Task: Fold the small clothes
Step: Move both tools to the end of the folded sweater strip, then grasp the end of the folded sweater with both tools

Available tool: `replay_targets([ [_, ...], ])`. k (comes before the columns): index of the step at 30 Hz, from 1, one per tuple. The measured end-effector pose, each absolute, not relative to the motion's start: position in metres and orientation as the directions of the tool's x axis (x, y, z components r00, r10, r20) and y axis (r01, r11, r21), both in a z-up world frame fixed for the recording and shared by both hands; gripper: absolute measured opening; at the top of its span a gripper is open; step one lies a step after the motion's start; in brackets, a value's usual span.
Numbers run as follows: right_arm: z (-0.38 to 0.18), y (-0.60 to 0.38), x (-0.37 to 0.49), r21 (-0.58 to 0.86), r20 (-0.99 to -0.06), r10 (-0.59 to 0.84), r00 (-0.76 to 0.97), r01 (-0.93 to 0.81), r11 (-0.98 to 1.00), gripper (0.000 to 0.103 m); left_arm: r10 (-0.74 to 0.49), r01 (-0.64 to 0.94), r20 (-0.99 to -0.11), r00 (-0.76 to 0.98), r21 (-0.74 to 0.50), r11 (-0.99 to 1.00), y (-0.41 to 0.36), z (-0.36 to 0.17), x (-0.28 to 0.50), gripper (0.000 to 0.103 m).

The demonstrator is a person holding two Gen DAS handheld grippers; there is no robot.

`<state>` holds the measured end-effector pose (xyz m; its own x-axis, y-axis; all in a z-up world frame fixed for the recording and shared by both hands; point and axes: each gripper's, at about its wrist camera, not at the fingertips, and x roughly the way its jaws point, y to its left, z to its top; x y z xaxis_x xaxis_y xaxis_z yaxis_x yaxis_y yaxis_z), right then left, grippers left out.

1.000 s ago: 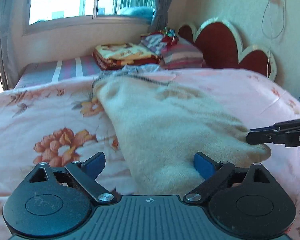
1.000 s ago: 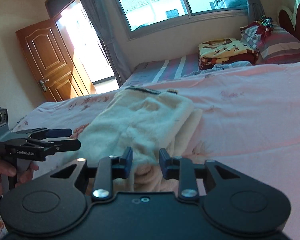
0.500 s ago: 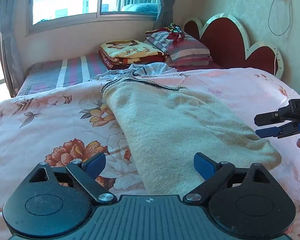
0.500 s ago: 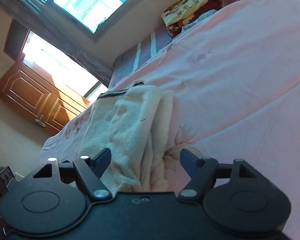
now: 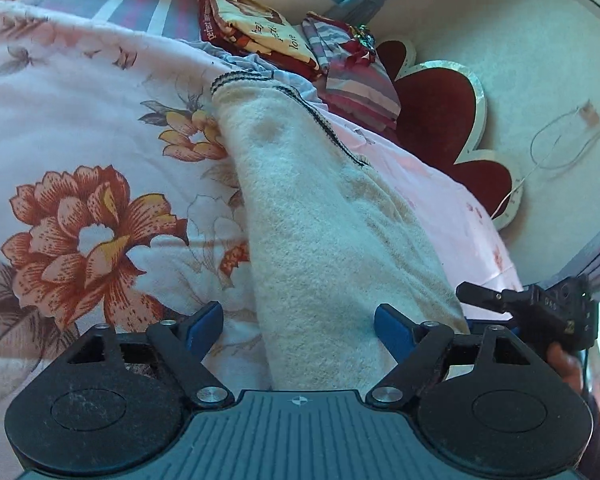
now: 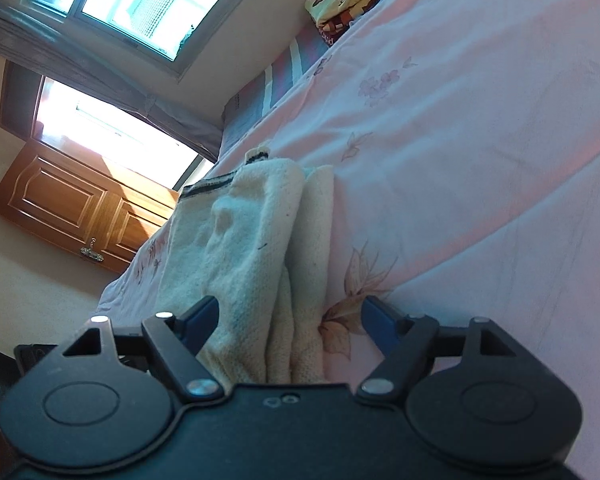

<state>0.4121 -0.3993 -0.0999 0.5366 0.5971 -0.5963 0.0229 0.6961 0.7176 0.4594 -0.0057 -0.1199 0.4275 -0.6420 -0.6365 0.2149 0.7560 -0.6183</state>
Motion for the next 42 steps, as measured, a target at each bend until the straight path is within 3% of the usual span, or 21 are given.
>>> replay_targets([
  [6, -0.099, -0.390, 0.425, 0.712, -0.621, 0.621, 0.478, 0.011, 0.702, 0.076, -0.671, 0.216, -0.631, 0.388, -0.646, 0.732, -0.012, -0.125, 0.473, 0.082],
  [8, -0.096, -0.389, 0.424, 0.698, -0.630, 0.613, 0.476, 0.003, 0.716, 0.068, -0.664, 0.223, -0.641, 0.386, -0.633, 0.741, -0.017, -0.124, 0.475, 0.082],
  [9, -0.095, -0.389, 0.423, 0.690, -0.631, 0.603, 0.488, -0.003, 0.724, 0.057, -0.659, 0.230, -0.646, 0.386, -0.624, 0.747, -0.019, -0.124, 0.475, 0.082],
  [10, -0.089, -0.388, 0.421, 0.655, -0.645, 0.559, 0.522, -0.001, 0.756, 0.031, -0.657, 0.233, -0.648, 0.386, -0.620, 0.749, -0.021, -0.123, 0.475, 0.082],
  [13, -0.078, -0.390, 0.412, 0.639, -0.614, 0.526, 0.589, -0.019, 0.769, 0.035, -0.660, 0.233, -0.643, 0.390, -0.624, 0.746, -0.022, -0.122, 0.473, 0.082],
  [16, -0.082, -0.378, 0.419, 0.686, -0.599, 0.607, 0.522, -0.058, 0.726, 0.037, -0.661, 0.228, -0.638, 0.395, -0.629, 0.744, -0.019, -0.123, 0.474, 0.082],
  [18, -0.079, -0.365, 0.418, 0.623, -0.625, 0.569, 0.534, -0.098, 0.776, 0.016, -0.658, 0.229, -0.642, 0.394, -0.625, 0.746, -0.016, -0.122, 0.475, 0.083],
  [20, -0.073, -0.369, 0.408, 0.601, -0.600, 0.536, 0.594, -0.107, 0.792, 0.012, -0.654, 0.236, -0.648, 0.390, -0.616, 0.752, -0.014, -0.122, 0.474, 0.082],
  [27, -0.091, -0.380, 0.411, 0.610, -0.632, 0.519, 0.575, -0.044, 0.791, 0.016, -0.643, 0.255, -0.661, 0.386, -0.594, 0.763, -0.017, -0.119, 0.476, 0.082],
  [30, -0.082, -0.392, 0.405, 0.648, -0.597, 0.525, 0.607, -0.020, 0.761, 0.046, -0.647, 0.261, -0.661, 0.379, -0.595, 0.760, -0.017, -0.119, 0.477, 0.082],
  [31, -0.080, -0.397, 0.403, 0.661, -0.582, 0.528, 0.619, -0.018, 0.750, 0.064, -0.648, 0.263, -0.661, 0.377, -0.595, 0.760, -0.017, -0.119, 0.478, 0.082],
  [32, -0.081, -0.401, 0.405, 0.673, -0.578, 0.538, 0.613, -0.015, 0.740, 0.069, -0.649, 0.263, -0.661, 0.377, -0.595, 0.759, -0.017, -0.118, 0.479, 0.082],
  [36, -0.098, -0.398, 0.419, 0.681, -0.638, 0.586, 0.499, 0.012, 0.732, 0.064, -0.656, 0.268, -0.655, 0.376, -0.600, 0.754, -0.018, -0.119, 0.481, 0.082],
  [42, -0.108, -0.385, 0.445, 0.739, -0.586, 0.686, 0.432, -0.063, 0.671, 0.063, -0.660, 0.273, -0.652, 0.374, -0.603, 0.750, -0.022, -0.121, 0.489, 0.080],
])
